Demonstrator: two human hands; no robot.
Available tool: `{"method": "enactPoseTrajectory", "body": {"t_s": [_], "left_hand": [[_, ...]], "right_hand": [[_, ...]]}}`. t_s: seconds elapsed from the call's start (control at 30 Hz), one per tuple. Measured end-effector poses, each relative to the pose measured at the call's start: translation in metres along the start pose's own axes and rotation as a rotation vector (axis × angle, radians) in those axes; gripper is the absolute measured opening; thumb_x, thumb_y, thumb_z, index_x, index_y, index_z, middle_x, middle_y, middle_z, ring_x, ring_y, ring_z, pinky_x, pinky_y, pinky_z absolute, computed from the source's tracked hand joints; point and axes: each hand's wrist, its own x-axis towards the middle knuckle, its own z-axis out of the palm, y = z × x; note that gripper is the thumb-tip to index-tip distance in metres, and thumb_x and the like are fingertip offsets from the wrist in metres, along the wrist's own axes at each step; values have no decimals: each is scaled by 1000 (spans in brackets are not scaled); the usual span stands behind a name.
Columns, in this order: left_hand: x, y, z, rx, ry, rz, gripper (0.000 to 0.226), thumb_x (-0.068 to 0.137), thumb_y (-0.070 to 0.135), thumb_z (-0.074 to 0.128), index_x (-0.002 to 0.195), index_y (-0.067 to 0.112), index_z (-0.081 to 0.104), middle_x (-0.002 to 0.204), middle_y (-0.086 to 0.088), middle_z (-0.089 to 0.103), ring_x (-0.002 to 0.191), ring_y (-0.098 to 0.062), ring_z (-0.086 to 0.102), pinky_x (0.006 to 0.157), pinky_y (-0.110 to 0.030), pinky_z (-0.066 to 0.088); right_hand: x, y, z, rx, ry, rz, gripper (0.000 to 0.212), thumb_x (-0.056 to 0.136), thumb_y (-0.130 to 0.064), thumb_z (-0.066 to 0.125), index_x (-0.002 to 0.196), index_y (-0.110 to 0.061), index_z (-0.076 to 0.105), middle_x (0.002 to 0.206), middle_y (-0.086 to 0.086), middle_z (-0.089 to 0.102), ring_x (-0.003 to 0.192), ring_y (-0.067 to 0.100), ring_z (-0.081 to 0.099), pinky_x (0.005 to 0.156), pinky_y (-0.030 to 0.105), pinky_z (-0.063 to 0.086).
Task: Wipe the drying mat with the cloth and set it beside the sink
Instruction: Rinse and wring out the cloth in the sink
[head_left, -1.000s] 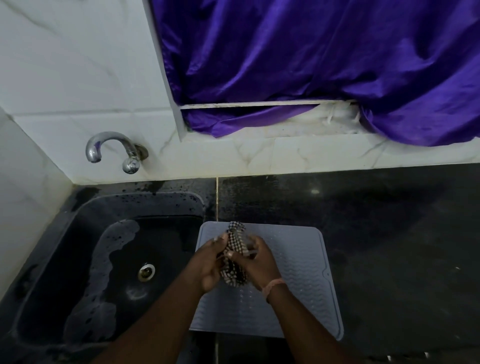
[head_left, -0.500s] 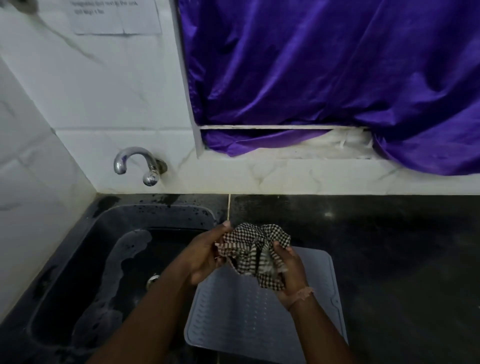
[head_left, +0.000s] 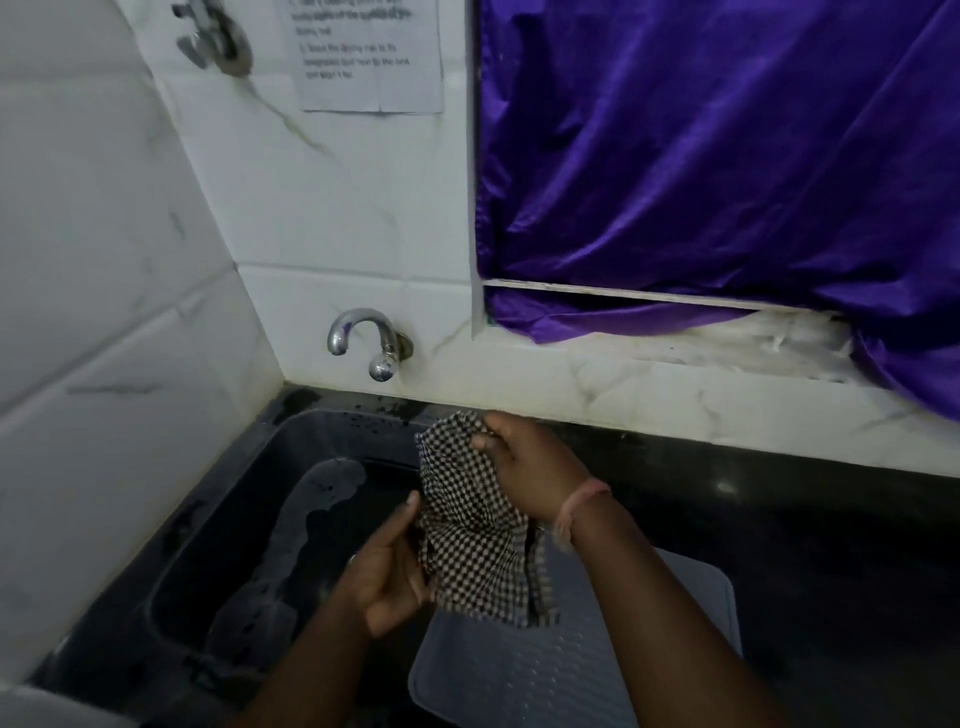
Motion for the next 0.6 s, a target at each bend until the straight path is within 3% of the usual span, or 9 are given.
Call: {"method": "enactPoseTrajectory", "body": {"t_s": [0.07, 0.17, 0.3, 0.37, 0.47, 0.53, 0.6], "left_hand": [[-2, 10, -4, 4, 17, 56, 43, 92, 22, 62, 133, 9, 58, 132, -18, 63, 124, -37, 57, 104, -53, 45], [-6, 25, -27, -56, 41, 141, 48, 90, 8, 59, 138, 8, 53, 136, -18, 60, 128, -37, 54, 105, -55, 44], [-19, 56, -54, -147, -189, 190, 65, 79, 14, 78, 138, 3, 53, 141, -19, 55, 127, -34, 57, 109, -51, 42], [-26, 88, -48, 136, -291, 180, 74, 73, 16, 85, 138, 3, 52, 141, -21, 55, 124, -35, 58, 107, -51, 44], [-32, 130, -32, 630, -293, 202, 53, 87, 11, 72, 137, 7, 55, 138, -15, 59, 127, -32, 57, 110, -50, 39], [-32, 152, -30, 626, -195, 273, 45, 91, 15, 67, 135, 12, 57, 133, -8, 64, 124, -28, 61, 109, -51, 41], [-31, 163, -28, 479, -157, 319, 40, 95, 21, 61, 134, 11, 57, 131, -9, 66, 121, -30, 62, 106, -53, 45]], "right_hand": [[19, -5, 4, -64, 52, 31, 17, 100, -20, 47, 99, -22, 64, 104, -1, 71, 99, 15, 65, 86, 33, 52], [33, -16, 6, 146, 124, -2, 17, 99, -20, 49, 98, -17, 66, 97, -4, 71, 93, 13, 66, 88, 42, 54], [42, -42, -1, 552, 144, 71, 20, 101, -15, 50, 109, -14, 69, 108, 1, 74, 104, 19, 68, 97, 41, 52], [47, -53, -1, 591, 163, 86, 21, 101, -16, 50, 112, -15, 68, 110, 1, 74, 105, 19, 68, 98, 41, 52], [54, -62, 8, 639, 202, 126, 22, 101, -15, 50, 113, -14, 68, 111, 5, 73, 106, 22, 68, 98, 43, 51], [60, -59, 8, 810, 236, 165, 25, 101, -15, 49, 119, -8, 65, 116, 12, 71, 111, 29, 66, 99, 45, 50], [63, -43, 5, 1043, 265, 194, 33, 101, -25, 51, 126, -6, 61, 125, 18, 65, 118, 34, 62, 102, 47, 46]]}}
